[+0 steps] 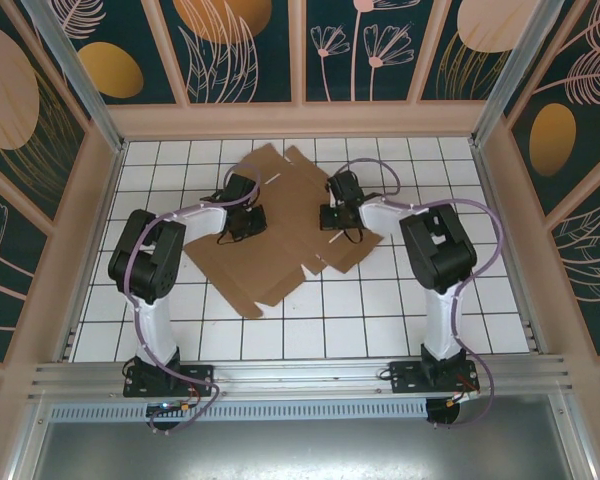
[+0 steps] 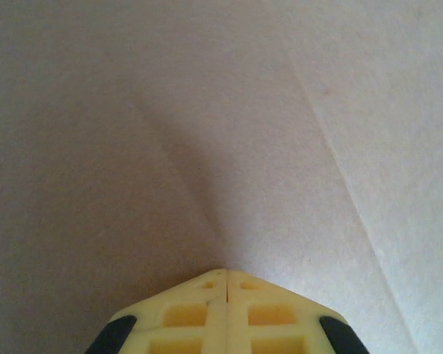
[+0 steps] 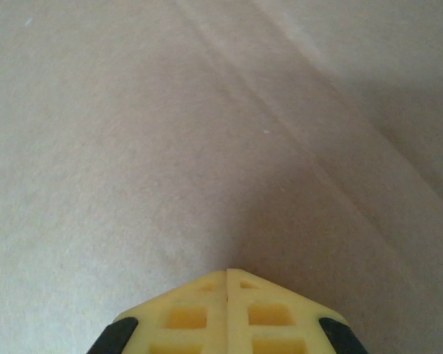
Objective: Fold the paper box
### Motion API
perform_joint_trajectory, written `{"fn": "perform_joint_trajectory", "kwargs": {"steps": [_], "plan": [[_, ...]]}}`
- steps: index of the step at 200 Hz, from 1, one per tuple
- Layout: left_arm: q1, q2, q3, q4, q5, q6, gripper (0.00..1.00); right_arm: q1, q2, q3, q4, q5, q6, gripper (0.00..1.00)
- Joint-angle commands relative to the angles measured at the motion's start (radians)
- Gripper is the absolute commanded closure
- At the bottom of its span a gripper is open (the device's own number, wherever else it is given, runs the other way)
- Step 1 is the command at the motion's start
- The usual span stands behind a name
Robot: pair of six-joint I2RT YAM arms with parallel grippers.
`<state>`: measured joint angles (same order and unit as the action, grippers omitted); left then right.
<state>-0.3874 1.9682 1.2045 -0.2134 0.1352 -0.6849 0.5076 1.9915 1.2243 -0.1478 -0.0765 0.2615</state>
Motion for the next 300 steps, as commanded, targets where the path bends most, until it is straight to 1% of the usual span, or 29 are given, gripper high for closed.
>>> {"fn": "perform_joint_trajectory", "kwargs": {"steps": [1, 24, 48, 61, 73, 78, 87, 90, 93, 99, 113, 118, 124, 128, 144, 152, 158, 170, 179, 191, 202, 218, 242, 265, 300], "plan": [[0.011, 0.051, 0.026, -0.070, -0.050, 0.044, 1.00, 0.048, -0.064, -0.178, -0.107, 0.002, 0.039, 1.00], [0.009, 0.039, 0.019, -0.057, -0.031, 0.061, 1.00, 0.124, -0.173, -0.283, -0.085, -0.042, 0.060, 1.00], [0.011, 0.000, 0.012, -0.052, -0.019, 0.073, 1.00, 0.118, -0.291, -0.296, -0.060, -0.110, 0.049, 1.00], [0.010, -0.042, 0.007, -0.039, -0.014, 0.079, 1.00, 0.093, -0.360, -0.276, -0.053, -0.160, 0.051, 0.91], [0.011, -0.082, -0.010, -0.004, 0.034, 0.077, 1.00, 0.069, -0.396, -0.231, -0.084, -0.159, 0.034, 0.86], [0.010, -0.097, -0.020, 0.014, 0.058, 0.071, 1.00, 0.059, -0.416, -0.225, -0.084, -0.153, 0.019, 0.80], [0.010, -0.116, -0.039, 0.056, 0.099, 0.065, 1.00, 0.045, -0.460, -0.239, -0.050, -0.192, -0.009, 0.56], [0.010, -0.122, -0.049, 0.078, 0.117, 0.067, 0.99, 0.013, -0.471, -0.244, -0.037, -0.206, -0.014, 0.49], [0.009, -0.130, -0.059, 0.102, 0.137, 0.070, 0.98, -0.005, -0.479, -0.246, -0.032, -0.220, -0.014, 0.46], [0.010, -0.142, -0.073, 0.136, 0.167, 0.078, 0.96, -0.046, -0.485, -0.242, -0.026, -0.250, -0.015, 0.45], [0.012, -0.130, -0.045, 0.116, 0.155, 0.093, 0.95, -0.131, -0.484, -0.246, 0.002, -0.299, 0.002, 0.42], [0.015, -0.121, -0.033, 0.112, 0.165, 0.100, 0.95, -0.162, -0.483, -0.254, 0.023, -0.320, 0.008, 0.33], [0.018, -0.107, -0.022, 0.112, 0.188, 0.109, 0.93, -0.193, -0.476, -0.257, 0.038, -0.343, 0.013, 0.14], [0.021, -0.098, -0.017, 0.114, 0.202, 0.112, 0.91, -0.214, -0.467, -0.254, 0.039, -0.352, 0.018, 0.11], [0.037, -0.061, -0.015, 0.139, 0.258, 0.107, 0.90, -0.279, -0.425, -0.247, 0.059, -0.400, 0.038, 0.11], [0.041, -0.043, -0.015, 0.150, 0.279, 0.105, 0.91, -0.303, -0.404, -0.246, 0.070, -0.412, 0.048, 0.12], [0.043, -0.029, -0.010, 0.151, 0.289, 0.105, 0.94, -0.320, -0.390, -0.244, 0.081, -0.446, 0.055, 0.13], [0.045, 0.005, 0.003, 0.139, 0.298, 0.108, 0.98, -0.341, -0.345, -0.230, 0.079, -0.481, 0.050, 0.17], [0.048, 0.023, 0.000, 0.149, 0.308, 0.104, 0.99, -0.343, -0.309, -0.215, 0.058, -0.472, 0.035, 0.17], [0.051, 0.035, -0.014, 0.169, 0.322, 0.093, 0.99, -0.346, -0.271, -0.204, 0.051, -0.496, 0.029, 0.19], [0.054, 0.046, -0.023, 0.179, 0.331, 0.092, 0.99, -0.346, -0.238, -0.189, 0.036, -0.494, 0.022, 0.21], [0.054, 0.057, -0.030, 0.184, 0.336, 0.096, 1.00, -0.349, -0.203, -0.178, 0.026, -0.491, 0.012, 0.22], [0.057, 0.071, -0.037, 0.185, 0.333, 0.099, 1.00, -0.351, -0.147, -0.160, 0.017, -0.541, -0.002, 0.23], [0.058, 0.086, -0.030, 0.174, 0.336, 0.102, 1.00, -0.351, -0.092, -0.140, 0.005, -0.575, -0.005, 0.27], [0.057, 0.092, -0.035, 0.175, 0.346, 0.099, 1.00, -0.351, -0.052, -0.141, 0.019, -0.606, -0.007, 0.34]]}}
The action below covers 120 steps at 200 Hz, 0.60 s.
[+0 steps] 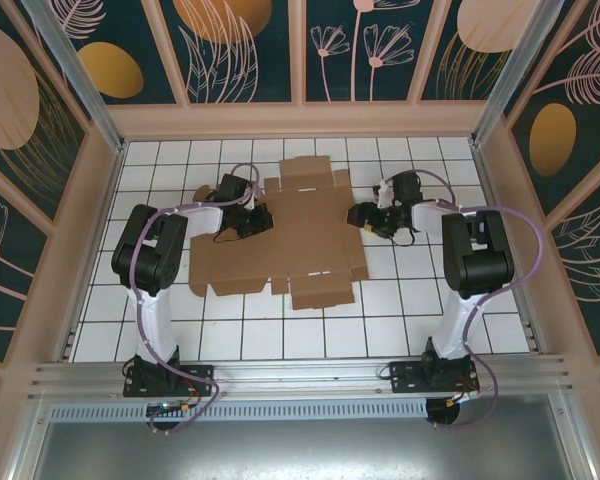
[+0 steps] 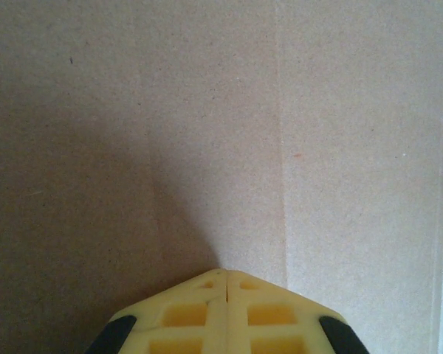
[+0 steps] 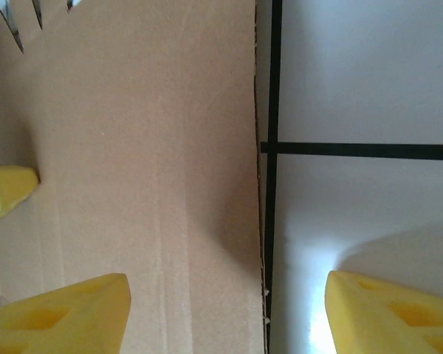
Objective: Fold the paper box
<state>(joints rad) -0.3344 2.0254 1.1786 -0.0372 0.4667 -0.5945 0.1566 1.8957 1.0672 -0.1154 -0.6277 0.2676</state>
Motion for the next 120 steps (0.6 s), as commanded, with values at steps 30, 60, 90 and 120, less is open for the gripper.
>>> {"fn": "perform_joint_trajectory", "kwargs": {"steps": [30, 60, 90, 120], "plan": [[0.004, 0.041, -0.015, 0.011, 0.039, -0.002, 1.00, 0.000, 0.048, 0.007, 0.004, -0.071, -0.004, 0.52], [0.003, 0.038, -0.025, 0.037, 0.074, -0.023, 1.00, 0.007, 0.035, 0.011, -0.015, -0.031, -0.014, 0.65], [-0.009, 0.041, -0.030, 0.054, 0.109, -0.033, 1.00, 0.017, 0.003, 0.024, -0.068, 0.075, -0.045, 0.74], [-0.048, 0.042, -0.025, 0.053, 0.129, -0.029, 1.00, 0.045, -0.017, 0.062, -0.152, 0.241, -0.084, 0.84]]}}
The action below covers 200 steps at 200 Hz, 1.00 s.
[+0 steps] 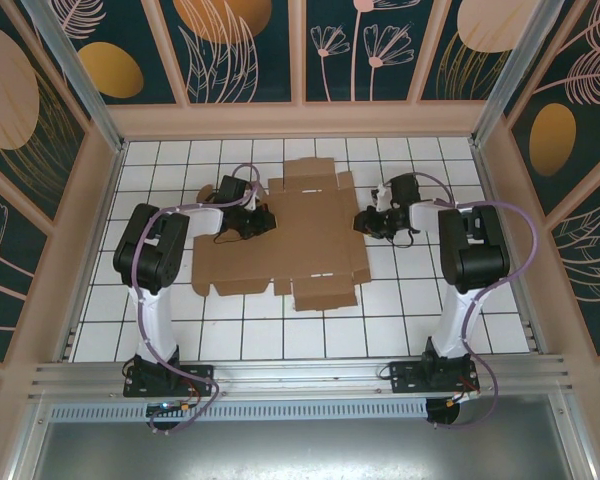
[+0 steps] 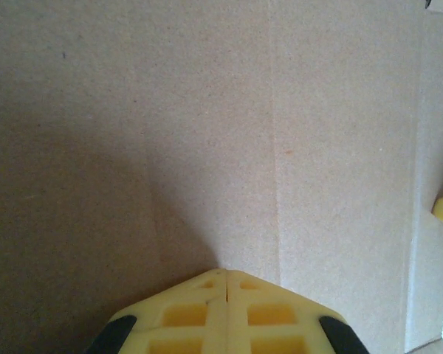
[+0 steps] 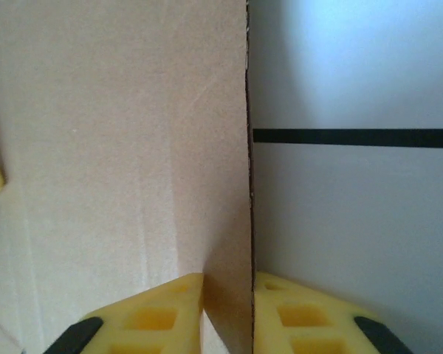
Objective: Fold the paper box
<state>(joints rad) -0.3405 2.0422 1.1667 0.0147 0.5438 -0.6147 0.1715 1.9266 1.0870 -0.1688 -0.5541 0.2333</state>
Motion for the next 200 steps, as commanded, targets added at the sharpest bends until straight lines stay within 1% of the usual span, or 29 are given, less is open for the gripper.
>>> {"fn": "perform_joint_trajectory", "kwargs": {"steps": [1, 11, 24, 63, 100, 118, 135, 162, 200], "plan": [[-0.043, 0.025, -0.012, 0.001, 0.053, -0.008, 1.00, 0.031, -0.048, 0.044, -0.100, 0.173, -0.051, 0.85], [-0.055, 0.023, -0.013, 0.002, 0.063, -0.011, 1.00, 0.047, -0.055, 0.057, -0.123, 0.230, -0.060, 0.88], [-0.067, 0.020, -0.013, 0.006, 0.066, -0.012, 1.00, 0.066, -0.063, 0.070, -0.146, 0.296, -0.070, 0.90], [-0.077, 0.012, -0.025, 0.037, 0.095, -0.037, 1.00, 0.134, -0.079, 0.097, -0.198, 0.433, -0.107, 0.90], [-0.078, 0.022, -0.027, 0.054, 0.109, -0.053, 1.00, 0.232, -0.067, 0.130, -0.241, 0.564, -0.142, 0.90], [-0.078, 0.024, -0.029, 0.057, 0.110, -0.055, 1.00, 0.266, -0.057, 0.147, -0.260, 0.654, -0.156, 0.90], [-0.078, 0.024, -0.031, 0.060, 0.112, -0.059, 1.00, 0.276, -0.051, 0.157, -0.272, 0.683, -0.161, 0.90], [-0.079, 0.023, -0.030, 0.062, 0.111, -0.062, 1.00, 0.291, -0.043, 0.178, -0.291, 0.678, -0.166, 0.90], [-0.080, 0.036, -0.031, 0.065, 0.110, -0.066, 1.00, 0.349, -0.007, 0.215, -0.330, 0.783, -0.183, 0.89]]}}
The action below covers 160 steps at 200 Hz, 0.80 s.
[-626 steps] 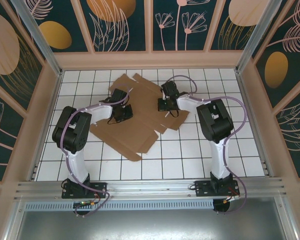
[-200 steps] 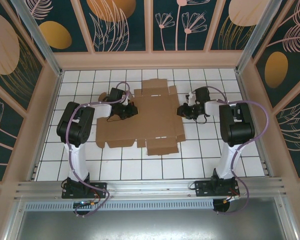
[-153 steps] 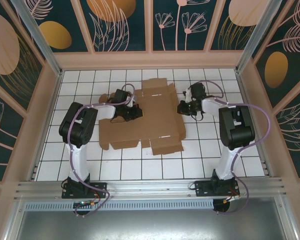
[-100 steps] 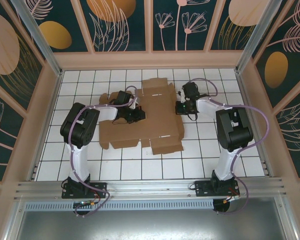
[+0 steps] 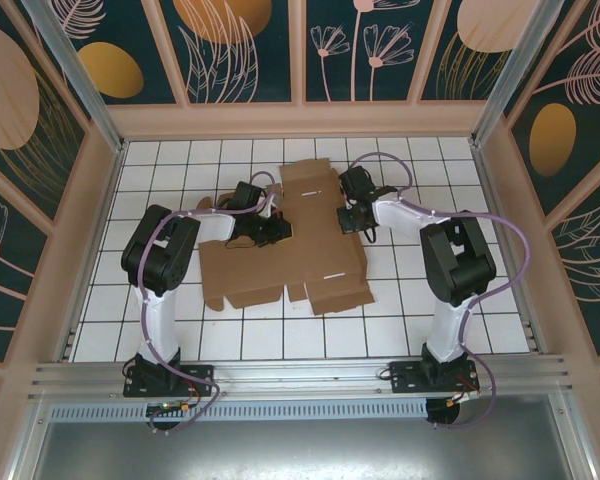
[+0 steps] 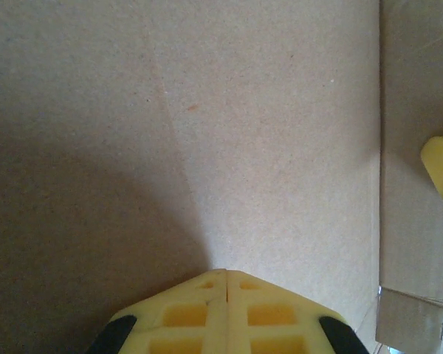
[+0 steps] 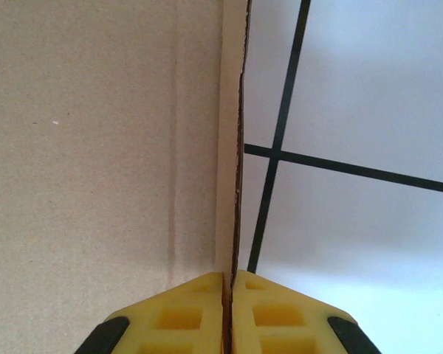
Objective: Fold the paper box
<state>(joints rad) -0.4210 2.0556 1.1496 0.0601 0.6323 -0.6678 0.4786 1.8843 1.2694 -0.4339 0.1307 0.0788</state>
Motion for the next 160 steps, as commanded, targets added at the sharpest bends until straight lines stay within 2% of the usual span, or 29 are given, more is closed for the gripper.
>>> {"fn": "perform_joint_trajectory", "kwargs": {"steps": [1, 46, 86, 120, 138, 160], "plan": [[0.001, 0.023, -0.014, 0.020, 0.021, -0.015, 1.00, 0.044, 0.036, 0.033, -0.065, 0.103, -0.029, 0.89], [0.001, 0.012, -0.012, 0.018, 0.018, -0.016, 1.00, 0.085, 0.078, 0.053, -0.112, 0.247, -0.040, 0.90], [0.019, -0.107, -0.021, -0.051, -0.100, -0.021, 1.00, 0.074, 0.035, 0.050, -0.104, 0.234, -0.065, 0.92], [0.053, -0.204, -0.067, -0.099, -0.179, -0.030, 0.98, 0.075, 0.055, 0.070, -0.119, 0.298, -0.083, 0.93], [0.059, -0.190, -0.076, -0.121, -0.191, -0.004, 0.97, 0.101, 0.079, 0.078, -0.126, 0.374, -0.095, 0.93], [0.058, -0.144, -0.103, -0.100, -0.177, -0.010, 0.97, 0.116, 0.104, 0.091, -0.138, 0.367, -0.086, 0.93]]}}
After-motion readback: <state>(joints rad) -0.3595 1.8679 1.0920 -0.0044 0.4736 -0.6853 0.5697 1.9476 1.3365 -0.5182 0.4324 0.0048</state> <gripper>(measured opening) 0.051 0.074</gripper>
